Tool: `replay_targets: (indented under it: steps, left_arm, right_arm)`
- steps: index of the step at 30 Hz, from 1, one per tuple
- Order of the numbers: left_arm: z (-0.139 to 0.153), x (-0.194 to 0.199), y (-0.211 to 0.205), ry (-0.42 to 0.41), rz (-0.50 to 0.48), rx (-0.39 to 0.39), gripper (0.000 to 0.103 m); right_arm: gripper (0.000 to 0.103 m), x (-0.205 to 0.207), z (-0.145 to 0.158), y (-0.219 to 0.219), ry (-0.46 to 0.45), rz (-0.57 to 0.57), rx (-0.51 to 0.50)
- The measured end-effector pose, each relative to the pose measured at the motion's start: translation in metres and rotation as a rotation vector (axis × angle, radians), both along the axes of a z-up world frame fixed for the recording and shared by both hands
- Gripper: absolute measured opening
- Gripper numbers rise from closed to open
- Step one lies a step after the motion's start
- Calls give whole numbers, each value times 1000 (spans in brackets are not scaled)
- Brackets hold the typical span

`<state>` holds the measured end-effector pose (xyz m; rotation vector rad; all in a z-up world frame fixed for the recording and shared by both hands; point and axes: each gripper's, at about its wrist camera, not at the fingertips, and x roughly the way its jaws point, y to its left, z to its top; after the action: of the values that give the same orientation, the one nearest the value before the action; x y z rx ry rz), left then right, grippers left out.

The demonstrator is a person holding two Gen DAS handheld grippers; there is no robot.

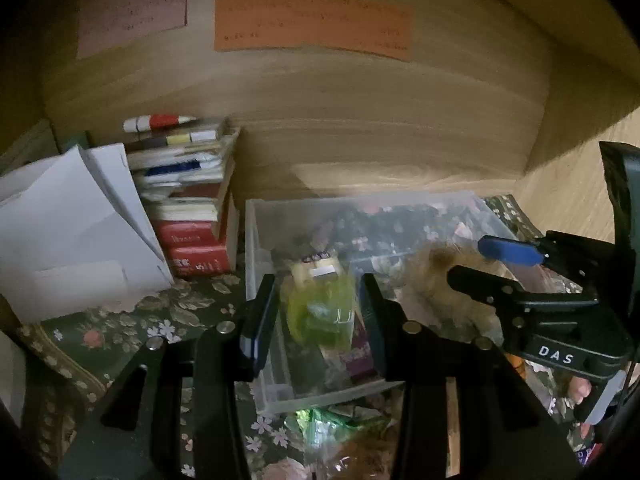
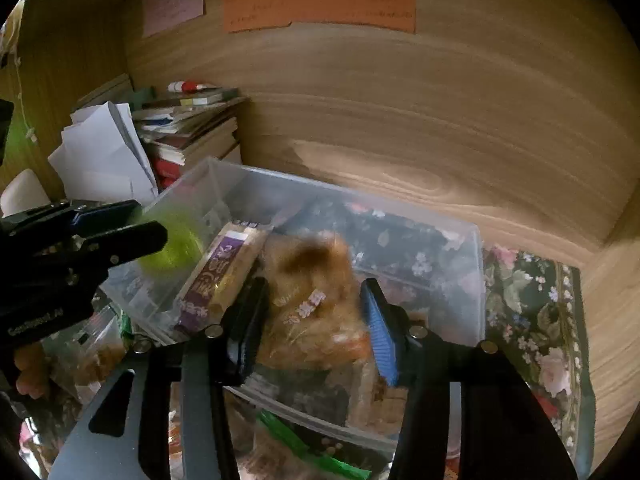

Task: Organize snacks
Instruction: 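Carry both items over the box and release them inside with both tools, then grasp the blue chip bag with the right tool while the left tool grasps the yellow snack bag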

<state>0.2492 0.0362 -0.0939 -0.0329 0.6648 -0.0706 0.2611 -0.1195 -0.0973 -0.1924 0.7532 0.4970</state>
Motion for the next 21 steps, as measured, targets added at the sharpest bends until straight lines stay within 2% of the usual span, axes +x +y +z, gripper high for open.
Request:
replay_targets:
  steps: [4, 8, 10, 14, 19, 21]
  left_arm:
    - [10, -8, -1, -21, -6, -9, 45]
    - [23, -23, -3, -46, -12, -5, 47]
    - [29, -33, -4, -63, -12, -2, 57]
    - [41, -60, -8, -98, -13, 10, 66]
    - [48, -96, -13, -106, -24, 5, 86]
    - [49, -113, -18, -118, -29, 16, 90]
  right_arm:
    - [53, -2, 8, 1, -33, -8, -5]
    - [53, -17, 24, -6, -79, -8, 1]
    - [54, -28, 33, -11, -110, -8, 3]
    - [58, -53, 48, -24, -153, -2, 26]
    - [63, -88, 60, -43, -182, 8, 59]
    - [65, -103, 62, -48, -188, 11, 72]
